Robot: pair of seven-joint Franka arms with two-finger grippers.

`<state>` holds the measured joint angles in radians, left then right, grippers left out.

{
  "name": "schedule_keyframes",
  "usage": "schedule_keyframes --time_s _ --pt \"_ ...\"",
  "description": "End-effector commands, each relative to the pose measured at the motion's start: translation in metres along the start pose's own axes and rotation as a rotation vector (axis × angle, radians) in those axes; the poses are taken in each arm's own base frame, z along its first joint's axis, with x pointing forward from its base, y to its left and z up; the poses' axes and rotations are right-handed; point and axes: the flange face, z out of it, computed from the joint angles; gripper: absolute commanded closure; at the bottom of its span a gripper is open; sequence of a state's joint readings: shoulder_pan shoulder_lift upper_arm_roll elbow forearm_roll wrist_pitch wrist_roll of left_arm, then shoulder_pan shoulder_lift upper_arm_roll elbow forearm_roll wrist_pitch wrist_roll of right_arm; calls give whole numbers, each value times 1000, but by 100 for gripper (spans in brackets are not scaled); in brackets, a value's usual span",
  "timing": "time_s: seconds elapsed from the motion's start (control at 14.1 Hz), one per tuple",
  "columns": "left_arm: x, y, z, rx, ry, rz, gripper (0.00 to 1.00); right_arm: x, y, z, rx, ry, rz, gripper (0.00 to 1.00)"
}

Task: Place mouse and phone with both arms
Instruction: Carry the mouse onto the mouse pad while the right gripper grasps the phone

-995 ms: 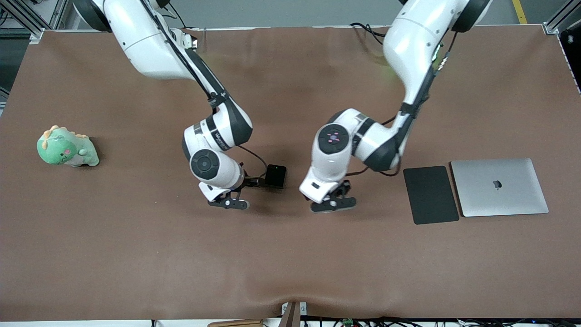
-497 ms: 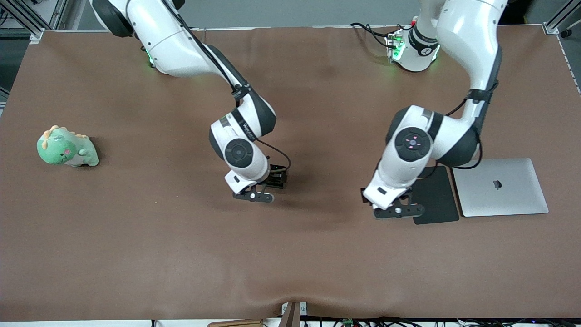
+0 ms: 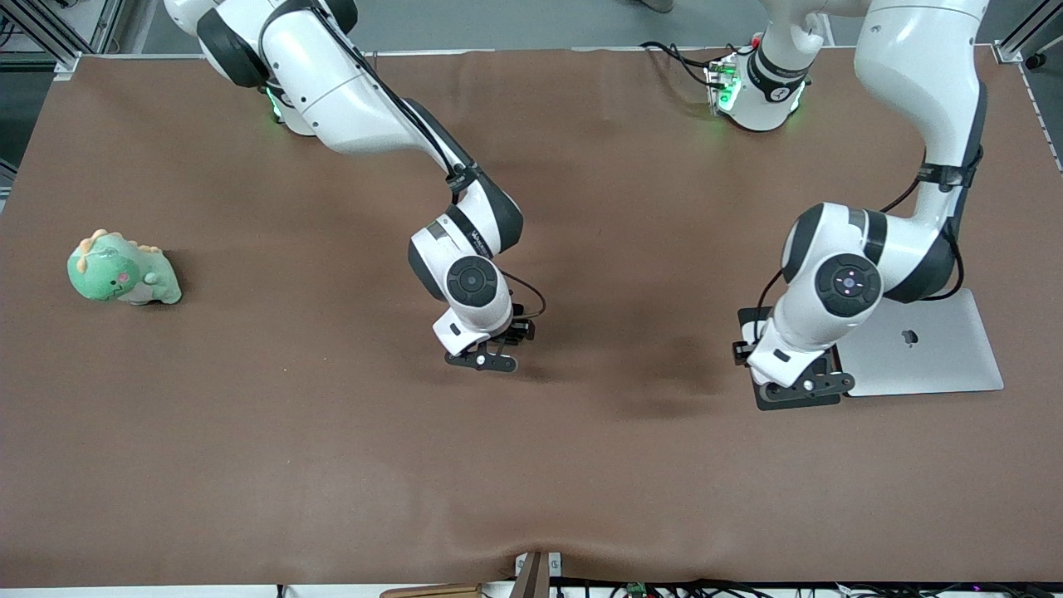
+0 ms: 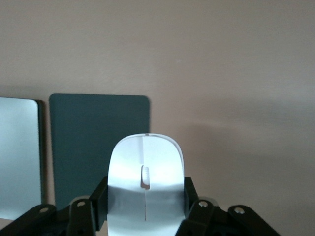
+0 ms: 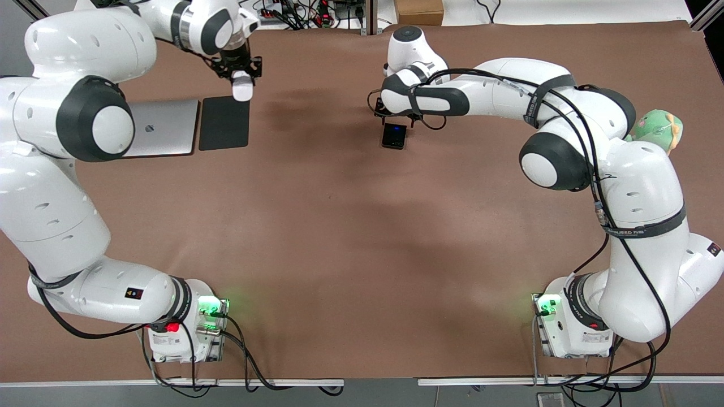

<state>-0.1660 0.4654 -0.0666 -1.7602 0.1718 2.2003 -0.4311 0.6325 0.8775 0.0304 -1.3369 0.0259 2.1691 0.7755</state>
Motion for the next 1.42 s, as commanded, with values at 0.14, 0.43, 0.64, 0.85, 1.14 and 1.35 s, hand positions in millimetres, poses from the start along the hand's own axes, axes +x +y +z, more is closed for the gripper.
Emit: schedule_keyframes --time_s 0.14,0.43,0.64,0.85,1.14,1.35 --pt "-7 -58 31 -5 -6 14 51 5 -6 11 0 34 11 0" --pt "-14 -97 71 -30 20 48 50 1 -11 17 2 38 40 0" --pt "-16 -105 90 -37 15 84 49 0 -10 19 1 39 39 34" --pt "-15 -105 106 -42 12 87 49 0 -11 16 6 39 45 85" --pt "-13 -100 122 -55 31 91 49 14 8 1 1 30 64 91" --pt "-14 -99 125 -58 32 92 40 26 34 -34 -23 3 107 100"
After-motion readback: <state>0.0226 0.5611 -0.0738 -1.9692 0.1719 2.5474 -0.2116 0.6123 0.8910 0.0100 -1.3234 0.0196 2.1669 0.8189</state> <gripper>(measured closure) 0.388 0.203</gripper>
